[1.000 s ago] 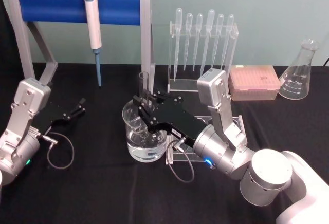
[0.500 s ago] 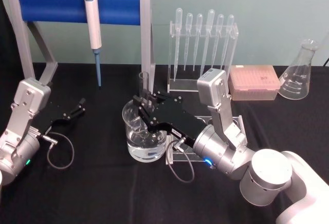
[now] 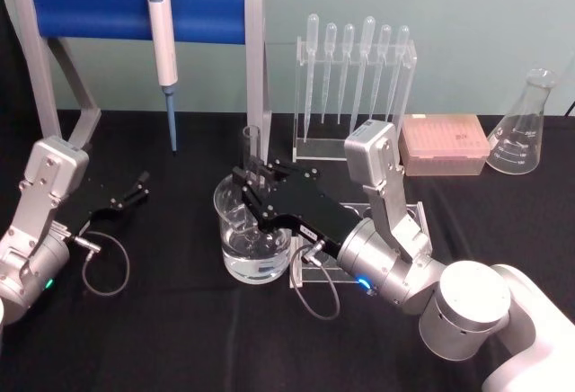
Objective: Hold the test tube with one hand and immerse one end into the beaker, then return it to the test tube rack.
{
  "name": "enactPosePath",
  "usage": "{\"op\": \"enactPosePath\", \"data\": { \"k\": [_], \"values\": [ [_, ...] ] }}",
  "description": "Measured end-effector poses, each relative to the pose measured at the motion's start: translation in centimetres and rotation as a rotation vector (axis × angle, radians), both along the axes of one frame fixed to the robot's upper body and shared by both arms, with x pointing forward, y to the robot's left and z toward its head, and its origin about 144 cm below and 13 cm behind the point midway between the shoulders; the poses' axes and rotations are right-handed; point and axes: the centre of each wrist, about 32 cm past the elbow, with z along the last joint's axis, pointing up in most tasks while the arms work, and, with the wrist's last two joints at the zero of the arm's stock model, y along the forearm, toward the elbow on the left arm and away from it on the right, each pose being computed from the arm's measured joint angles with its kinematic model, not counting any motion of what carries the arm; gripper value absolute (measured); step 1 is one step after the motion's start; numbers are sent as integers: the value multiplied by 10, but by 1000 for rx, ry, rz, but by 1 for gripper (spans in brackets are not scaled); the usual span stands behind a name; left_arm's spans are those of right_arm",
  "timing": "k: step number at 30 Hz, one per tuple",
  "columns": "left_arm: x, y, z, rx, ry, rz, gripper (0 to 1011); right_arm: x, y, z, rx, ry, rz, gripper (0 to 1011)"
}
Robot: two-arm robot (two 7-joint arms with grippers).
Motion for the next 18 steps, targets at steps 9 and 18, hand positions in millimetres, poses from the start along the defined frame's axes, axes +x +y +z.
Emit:
{"op": "enactPosePath", "data": {
  "k": [9,18],
  "values": [
    [0,0,0,0,0,0,1000,0,0,0,0,0,0,227],
    [0,0,0,0,0,0,1000,0,0,0,0,0,0,228]
  ]
}}
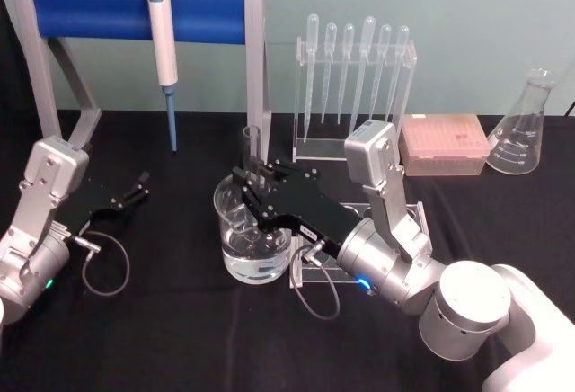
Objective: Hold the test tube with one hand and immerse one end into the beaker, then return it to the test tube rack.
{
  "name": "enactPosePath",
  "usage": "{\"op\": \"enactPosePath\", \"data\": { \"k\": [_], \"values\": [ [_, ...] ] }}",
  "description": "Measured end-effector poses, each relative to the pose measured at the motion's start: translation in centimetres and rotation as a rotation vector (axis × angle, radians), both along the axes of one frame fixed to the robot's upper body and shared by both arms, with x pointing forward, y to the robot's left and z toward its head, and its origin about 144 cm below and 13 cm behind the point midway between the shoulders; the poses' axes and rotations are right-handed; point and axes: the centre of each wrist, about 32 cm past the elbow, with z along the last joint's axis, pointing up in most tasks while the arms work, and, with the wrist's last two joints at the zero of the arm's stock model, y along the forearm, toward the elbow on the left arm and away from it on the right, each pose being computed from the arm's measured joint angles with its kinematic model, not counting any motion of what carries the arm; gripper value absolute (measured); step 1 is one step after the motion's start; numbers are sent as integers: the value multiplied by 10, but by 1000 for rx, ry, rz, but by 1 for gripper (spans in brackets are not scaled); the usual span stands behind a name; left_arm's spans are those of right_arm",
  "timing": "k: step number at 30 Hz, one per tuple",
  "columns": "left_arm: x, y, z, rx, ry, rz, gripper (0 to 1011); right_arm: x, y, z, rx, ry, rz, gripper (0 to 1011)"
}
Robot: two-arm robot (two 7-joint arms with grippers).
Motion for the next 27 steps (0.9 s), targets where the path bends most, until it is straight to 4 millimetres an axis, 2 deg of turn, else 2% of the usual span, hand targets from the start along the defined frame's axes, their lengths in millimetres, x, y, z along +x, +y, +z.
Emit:
{"op": "enactPosePath", "data": {
  "k": [27],
  "values": [
    [0,0,0,0,0,0,1000,0,0,0,0,0,0,227]
  ]
}}
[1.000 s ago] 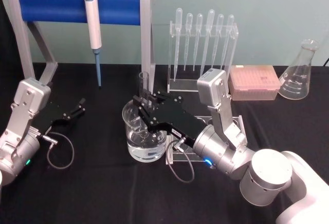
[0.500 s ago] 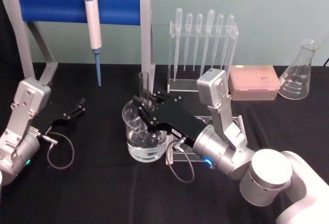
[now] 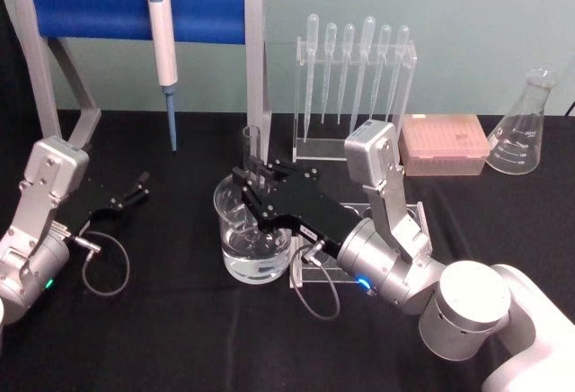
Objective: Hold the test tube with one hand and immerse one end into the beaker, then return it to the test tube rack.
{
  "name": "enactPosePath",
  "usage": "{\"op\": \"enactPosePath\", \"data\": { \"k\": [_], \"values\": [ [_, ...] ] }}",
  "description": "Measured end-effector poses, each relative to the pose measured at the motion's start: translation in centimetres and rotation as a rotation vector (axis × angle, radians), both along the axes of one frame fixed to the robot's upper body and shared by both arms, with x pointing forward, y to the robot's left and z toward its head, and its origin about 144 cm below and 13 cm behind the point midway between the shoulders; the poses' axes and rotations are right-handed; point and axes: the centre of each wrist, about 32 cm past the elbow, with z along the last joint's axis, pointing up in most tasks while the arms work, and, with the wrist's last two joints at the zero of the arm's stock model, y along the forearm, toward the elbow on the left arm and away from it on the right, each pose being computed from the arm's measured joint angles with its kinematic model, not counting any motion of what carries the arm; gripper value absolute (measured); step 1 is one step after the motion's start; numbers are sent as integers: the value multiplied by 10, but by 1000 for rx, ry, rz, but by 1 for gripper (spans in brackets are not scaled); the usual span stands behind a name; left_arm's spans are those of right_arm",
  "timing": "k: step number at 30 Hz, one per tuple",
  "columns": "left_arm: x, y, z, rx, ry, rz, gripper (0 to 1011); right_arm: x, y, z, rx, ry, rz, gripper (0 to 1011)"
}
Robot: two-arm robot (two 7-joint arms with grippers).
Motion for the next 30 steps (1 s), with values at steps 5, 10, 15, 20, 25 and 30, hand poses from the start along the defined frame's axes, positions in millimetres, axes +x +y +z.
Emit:
{"op": "enactPosePath", "data": {
  "k": [5,10,15,20,25,30],
  "values": [
    [0,0,0,0,0,0,1000,0,0,0,0,0,0,227],
    [0,0,0,0,0,0,1000,0,0,0,0,0,0,228],
    [0,0,0,0,0,0,1000,0,0,0,0,0,0,228],
    [0,0,0,0,0,0,1000,0,0,0,0,0,0,227],
    [0,0,0,0,0,0,1000,0,0,0,0,0,0,227],
    [0,0,0,0,0,0,1000,0,0,0,0,0,0,227]
  ]
}}
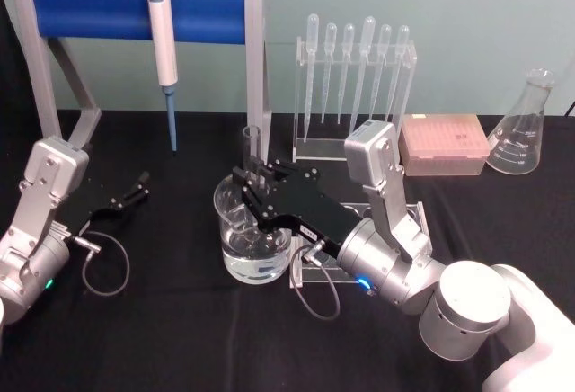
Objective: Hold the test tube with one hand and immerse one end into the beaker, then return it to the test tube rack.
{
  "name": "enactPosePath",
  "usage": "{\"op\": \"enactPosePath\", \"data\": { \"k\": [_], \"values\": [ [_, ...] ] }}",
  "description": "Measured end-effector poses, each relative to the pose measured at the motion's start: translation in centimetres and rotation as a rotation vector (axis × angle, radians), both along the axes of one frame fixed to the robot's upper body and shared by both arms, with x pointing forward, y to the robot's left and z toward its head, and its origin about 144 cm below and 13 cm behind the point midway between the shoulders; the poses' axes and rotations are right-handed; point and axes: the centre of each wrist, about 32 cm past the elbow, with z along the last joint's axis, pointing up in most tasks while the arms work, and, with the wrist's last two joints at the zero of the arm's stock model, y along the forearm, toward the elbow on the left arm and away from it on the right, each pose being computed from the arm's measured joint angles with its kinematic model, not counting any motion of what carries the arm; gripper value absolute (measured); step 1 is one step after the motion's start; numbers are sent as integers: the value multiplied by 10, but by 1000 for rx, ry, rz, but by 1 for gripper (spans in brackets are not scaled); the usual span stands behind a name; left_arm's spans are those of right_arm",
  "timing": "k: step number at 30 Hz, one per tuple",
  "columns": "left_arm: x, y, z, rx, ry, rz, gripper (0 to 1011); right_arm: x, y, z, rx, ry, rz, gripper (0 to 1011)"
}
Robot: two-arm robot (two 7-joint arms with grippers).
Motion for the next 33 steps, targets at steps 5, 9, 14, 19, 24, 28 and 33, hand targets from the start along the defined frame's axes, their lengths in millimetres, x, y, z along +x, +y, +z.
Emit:
{"op": "enactPosePath", "data": {
  "k": [5,9,14,19,24,28,33],
  "values": [
    [0,0,0,0,0,0,1000,0,0,0,0,0,0,227],
    [0,0,0,0,0,0,1000,0,0,0,0,0,0,227],
    [0,0,0,0,0,0,1000,0,0,0,0,0,0,228],
    [0,0,0,0,0,0,1000,0,0,0,0,0,0,228],
    [0,0,0,0,0,0,1000,0,0,0,0,0,0,228],
    [0,0,0,0,0,0,1000,0,0,0,0,0,0,228],
    [0,0,0,0,0,0,1000,0,0,0,0,0,0,227]
  ]
}}
